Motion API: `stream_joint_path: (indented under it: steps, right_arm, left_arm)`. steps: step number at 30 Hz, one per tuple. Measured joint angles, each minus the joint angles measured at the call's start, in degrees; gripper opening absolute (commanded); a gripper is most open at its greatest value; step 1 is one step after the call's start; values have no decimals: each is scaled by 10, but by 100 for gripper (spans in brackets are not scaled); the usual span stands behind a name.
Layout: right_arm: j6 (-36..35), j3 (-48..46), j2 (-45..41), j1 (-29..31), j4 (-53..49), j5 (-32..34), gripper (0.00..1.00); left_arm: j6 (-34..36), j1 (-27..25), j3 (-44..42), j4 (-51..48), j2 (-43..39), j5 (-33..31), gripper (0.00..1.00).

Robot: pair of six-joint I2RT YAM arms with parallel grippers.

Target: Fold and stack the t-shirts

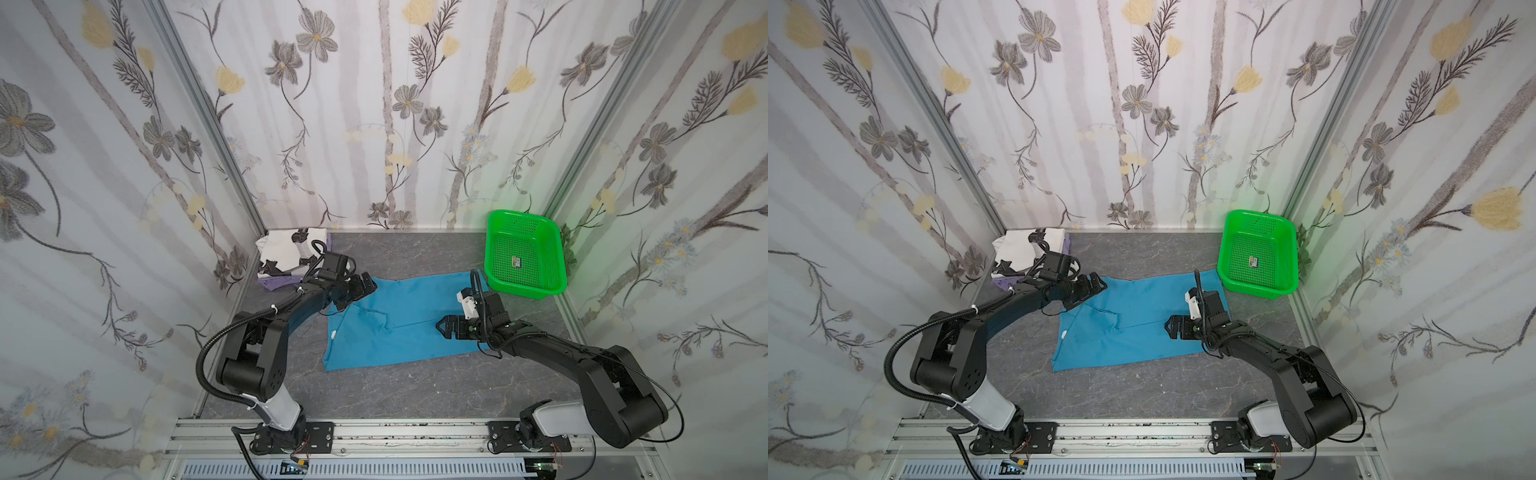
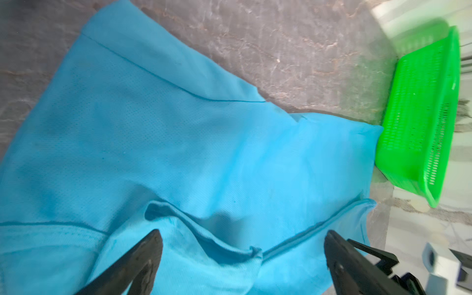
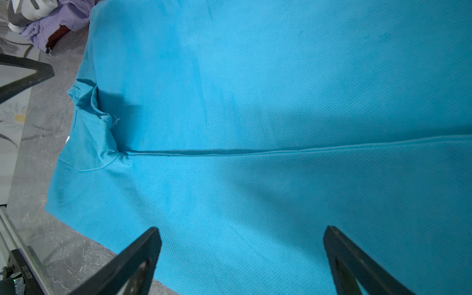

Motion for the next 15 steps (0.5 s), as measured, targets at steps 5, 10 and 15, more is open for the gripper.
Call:
stream_joint_path:
  steps: [5,10,15]
  right_arm:
    - [0,0,10,39,-1,-2,100]
    - [15,13,59,112,16,2,100]
    - [45,8,57,202,24,17,100]
  left_arm:
    - [-6,-9,-82,-7,-79,6,100]
    - [-32,-9,-171,-36,-160,-1,100]
    - [-42,50,-151,-68,-181,-15,100]
